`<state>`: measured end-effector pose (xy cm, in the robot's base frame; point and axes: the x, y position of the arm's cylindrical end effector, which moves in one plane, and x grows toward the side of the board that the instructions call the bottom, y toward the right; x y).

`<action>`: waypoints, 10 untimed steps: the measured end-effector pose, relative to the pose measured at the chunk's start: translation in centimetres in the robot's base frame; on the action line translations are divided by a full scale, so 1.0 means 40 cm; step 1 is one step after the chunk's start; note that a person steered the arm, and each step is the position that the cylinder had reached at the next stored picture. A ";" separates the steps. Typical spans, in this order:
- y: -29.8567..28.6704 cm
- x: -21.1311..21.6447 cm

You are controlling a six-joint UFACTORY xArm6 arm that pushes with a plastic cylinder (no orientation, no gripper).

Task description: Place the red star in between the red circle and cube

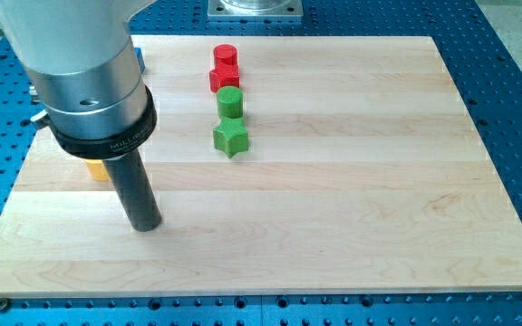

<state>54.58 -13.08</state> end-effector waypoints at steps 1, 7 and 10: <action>0.000 0.000; 0.324 -0.138; 0.434 -0.314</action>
<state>42.00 4.26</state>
